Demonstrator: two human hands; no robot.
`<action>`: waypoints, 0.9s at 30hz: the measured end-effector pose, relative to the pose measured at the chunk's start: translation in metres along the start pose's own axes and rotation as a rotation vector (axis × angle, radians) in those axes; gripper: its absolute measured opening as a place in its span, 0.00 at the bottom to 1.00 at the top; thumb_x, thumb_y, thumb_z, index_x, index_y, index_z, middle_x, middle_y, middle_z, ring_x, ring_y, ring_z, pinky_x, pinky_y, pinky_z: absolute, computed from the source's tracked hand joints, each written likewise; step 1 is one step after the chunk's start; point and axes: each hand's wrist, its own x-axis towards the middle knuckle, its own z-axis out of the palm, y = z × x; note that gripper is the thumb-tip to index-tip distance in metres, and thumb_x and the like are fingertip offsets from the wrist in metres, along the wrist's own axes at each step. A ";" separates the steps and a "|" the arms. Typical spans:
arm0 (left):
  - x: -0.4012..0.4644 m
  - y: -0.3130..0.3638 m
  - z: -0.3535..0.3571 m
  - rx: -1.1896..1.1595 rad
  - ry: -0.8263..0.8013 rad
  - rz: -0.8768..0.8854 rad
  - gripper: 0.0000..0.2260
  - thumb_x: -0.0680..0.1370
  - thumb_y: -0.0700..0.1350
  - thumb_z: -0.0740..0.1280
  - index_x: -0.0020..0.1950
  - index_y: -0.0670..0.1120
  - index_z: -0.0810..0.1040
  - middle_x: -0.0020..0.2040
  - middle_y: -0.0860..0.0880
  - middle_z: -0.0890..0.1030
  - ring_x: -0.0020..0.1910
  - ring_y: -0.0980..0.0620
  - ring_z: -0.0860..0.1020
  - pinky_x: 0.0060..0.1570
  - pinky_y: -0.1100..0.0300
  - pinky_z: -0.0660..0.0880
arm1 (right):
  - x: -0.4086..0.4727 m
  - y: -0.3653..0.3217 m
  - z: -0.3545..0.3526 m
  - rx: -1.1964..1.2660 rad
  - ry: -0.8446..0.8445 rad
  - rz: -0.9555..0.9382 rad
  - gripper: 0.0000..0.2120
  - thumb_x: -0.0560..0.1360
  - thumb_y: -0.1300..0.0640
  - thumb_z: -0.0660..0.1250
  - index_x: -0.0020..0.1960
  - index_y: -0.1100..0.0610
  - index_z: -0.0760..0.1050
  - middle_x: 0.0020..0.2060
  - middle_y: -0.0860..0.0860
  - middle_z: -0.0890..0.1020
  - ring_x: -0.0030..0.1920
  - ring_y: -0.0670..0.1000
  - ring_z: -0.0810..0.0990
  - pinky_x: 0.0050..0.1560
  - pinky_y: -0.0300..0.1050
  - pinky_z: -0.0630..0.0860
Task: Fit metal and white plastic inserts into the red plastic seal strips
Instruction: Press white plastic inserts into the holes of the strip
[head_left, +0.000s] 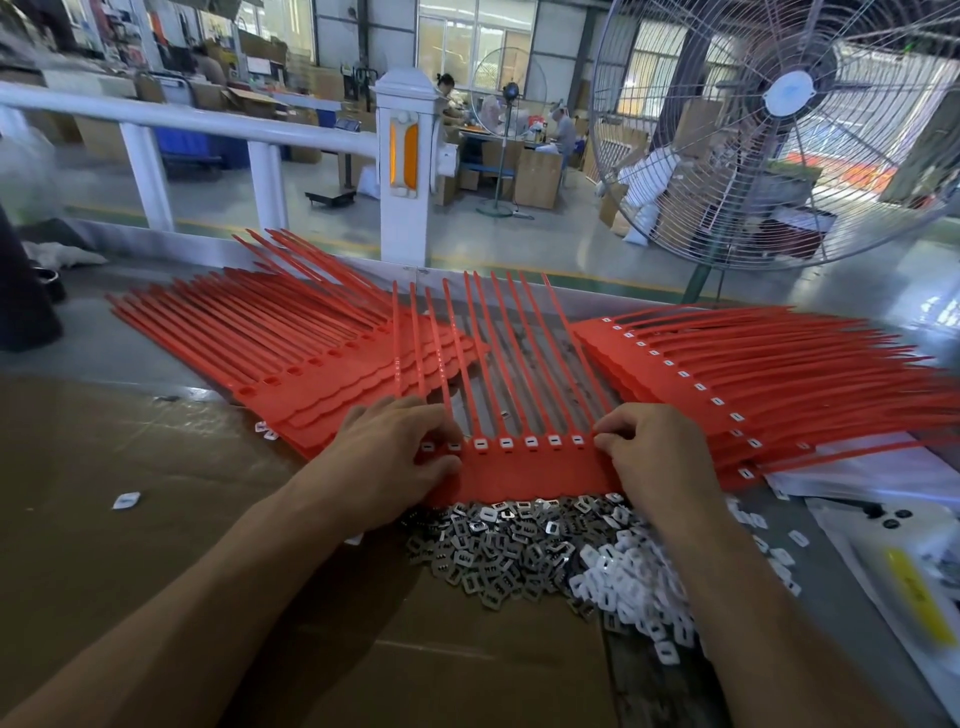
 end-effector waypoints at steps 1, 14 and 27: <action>0.000 0.000 0.000 -0.001 0.001 -0.001 0.12 0.79 0.60 0.66 0.61 0.62 0.76 0.57 0.63 0.74 0.61 0.59 0.69 0.71 0.50 0.62 | 0.001 0.000 0.001 0.000 -0.001 -0.004 0.05 0.76 0.59 0.75 0.50 0.51 0.87 0.46 0.47 0.87 0.48 0.48 0.82 0.54 0.46 0.78; -0.001 0.001 -0.001 0.004 -0.014 -0.013 0.12 0.79 0.59 0.67 0.62 0.62 0.76 0.59 0.62 0.74 0.63 0.59 0.69 0.70 0.51 0.61 | 0.004 0.003 0.002 0.053 -0.009 0.045 0.04 0.77 0.58 0.74 0.51 0.53 0.86 0.46 0.47 0.86 0.49 0.48 0.82 0.55 0.47 0.78; -0.001 0.002 -0.008 -0.046 -0.037 -0.025 0.11 0.78 0.56 0.70 0.60 0.61 0.78 0.56 0.63 0.75 0.60 0.59 0.71 0.68 0.49 0.68 | 0.000 0.006 -0.003 0.031 -0.023 0.054 0.02 0.76 0.56 0.75 0.49 0.52 0.86 0.41 0.44 0.82 0.45 0.46 0.80 0.49 0.43 0.71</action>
